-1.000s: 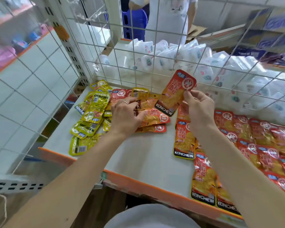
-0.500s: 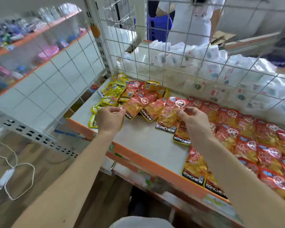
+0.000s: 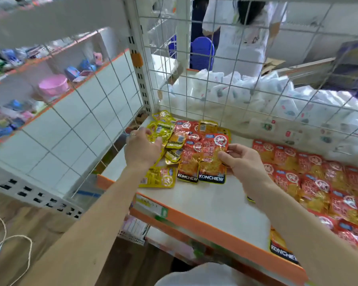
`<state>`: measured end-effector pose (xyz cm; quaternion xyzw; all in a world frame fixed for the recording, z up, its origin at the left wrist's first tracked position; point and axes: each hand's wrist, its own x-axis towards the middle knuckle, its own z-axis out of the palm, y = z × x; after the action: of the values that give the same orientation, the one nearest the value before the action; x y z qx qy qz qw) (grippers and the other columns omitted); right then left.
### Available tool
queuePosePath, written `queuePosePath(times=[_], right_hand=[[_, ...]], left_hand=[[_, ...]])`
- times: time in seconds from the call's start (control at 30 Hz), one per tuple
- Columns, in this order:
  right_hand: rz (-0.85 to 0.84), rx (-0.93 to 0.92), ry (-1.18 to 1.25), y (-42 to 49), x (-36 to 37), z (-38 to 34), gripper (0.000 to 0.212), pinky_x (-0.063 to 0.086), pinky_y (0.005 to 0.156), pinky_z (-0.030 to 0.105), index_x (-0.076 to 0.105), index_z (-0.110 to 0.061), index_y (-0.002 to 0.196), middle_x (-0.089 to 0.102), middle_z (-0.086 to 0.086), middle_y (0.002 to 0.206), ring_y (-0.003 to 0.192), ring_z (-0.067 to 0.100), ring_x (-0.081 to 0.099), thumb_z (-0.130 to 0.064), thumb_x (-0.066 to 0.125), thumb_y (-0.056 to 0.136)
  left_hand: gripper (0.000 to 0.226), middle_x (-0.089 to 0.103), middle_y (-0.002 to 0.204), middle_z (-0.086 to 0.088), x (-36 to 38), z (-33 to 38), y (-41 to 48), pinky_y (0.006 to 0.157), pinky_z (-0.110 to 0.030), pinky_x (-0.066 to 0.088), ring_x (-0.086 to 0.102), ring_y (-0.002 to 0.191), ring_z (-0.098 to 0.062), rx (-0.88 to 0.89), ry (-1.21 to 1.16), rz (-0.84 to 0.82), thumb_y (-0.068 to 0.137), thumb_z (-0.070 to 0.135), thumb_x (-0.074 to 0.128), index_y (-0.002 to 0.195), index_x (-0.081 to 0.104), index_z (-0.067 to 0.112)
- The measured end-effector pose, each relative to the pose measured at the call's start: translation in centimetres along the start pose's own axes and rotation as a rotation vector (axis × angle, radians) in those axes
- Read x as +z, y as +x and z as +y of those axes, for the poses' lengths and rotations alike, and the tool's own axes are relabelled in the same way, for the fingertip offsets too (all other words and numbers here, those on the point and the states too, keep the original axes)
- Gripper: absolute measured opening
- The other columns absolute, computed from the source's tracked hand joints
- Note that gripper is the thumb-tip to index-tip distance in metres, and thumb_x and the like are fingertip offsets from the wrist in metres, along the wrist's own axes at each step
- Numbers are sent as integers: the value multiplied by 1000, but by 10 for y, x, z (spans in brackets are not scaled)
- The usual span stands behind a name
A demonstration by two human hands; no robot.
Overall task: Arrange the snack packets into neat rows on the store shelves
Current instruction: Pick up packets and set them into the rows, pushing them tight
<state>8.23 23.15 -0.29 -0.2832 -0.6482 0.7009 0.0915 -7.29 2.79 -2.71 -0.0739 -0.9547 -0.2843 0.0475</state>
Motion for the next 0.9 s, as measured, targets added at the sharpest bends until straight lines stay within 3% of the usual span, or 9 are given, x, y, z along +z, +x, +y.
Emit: queuePosePath(times=[0.13,0.27,0.33,0.5,0.57,0.63,0.7,0.77,0.9], right_hand=[[21,-1,1,9,22,-6,19,58,82,47,66,-10,107,76,6,93,79,20,72,-7,72,89],[42,5,45,13,30,-7,15,61,74,37,65,-14,101,75,0,85,73,13,72,-5,70,91],[62,15,45,12,31,-3,18,61,68,28,65,-12,107,75,2,90,74,11,71,-6,70,91],[103,40,25,7,28,8,36,60,81,34,60,-5,125,75,8,105,95,22,73,-9,71,91],[115,35,52,4,25,9,35,60,76,29,60,-5,124,75,8,104,94,21,73,-8,70,91],[114,26,72,0,21,9,28,60,77,29,62,-7,119,76,5,100,91,18,73,-6,70,91],[111,9,83,-6,14,7,19,61,76,28,65,-13,108,77,-2,91,84,13,73,-5,69,91],[113,-14,95,-13,4,6,17,60,73,26,65,-14,105,77,-4,86,82,11,73,-5,68,92],[137,-57,118,-28,-20,4,17,59,72,25,65,-13,105,77,-2,88,81,11,72,-3,67,92]], left_hand=[[60,51,142,-16,5,-3,25,103,-49,39,43,130,-41,102,316,-235,92,54,58,148,43,37],[55,48,142,-17,16,-9,36,107,-50,37,47,129,-39,192,340,-252,92,42,61,145,46,44],[52,50,136,-18,17,-11,37,107,-49,40,51,125,-37,231,201,-223,89,25,62,139,56,38],[41,60,109,-8,5,-8,34,88,-33,44,60,97,-25,296,-99,-107,87,6,60,116,74,31],[45,59,101,-4,-5,0,28,65,-14,42,55,64,-10,253,-316,-183,88,1,53,114,74,31],[54,60,88,-5,-16,6,22,47,-13,33,40,46,-6,120,-599,-301,86,-5,43,110,74,32],[60,71,98,-9,-26,9,17,56,-19,39,49,58,-13,10,-854,-411,81,-11,39,109,76,27],[66,71,116,-12,-32,12,8,69,-38,41,52,79,-29,-44,-1029,-512,72,-14,38,111,76,23],[69,64,109,-11,-34,32,-27,69,-41,50,58,79,-26,-133,-1274,-658,65,-24,40,104,76,20]])
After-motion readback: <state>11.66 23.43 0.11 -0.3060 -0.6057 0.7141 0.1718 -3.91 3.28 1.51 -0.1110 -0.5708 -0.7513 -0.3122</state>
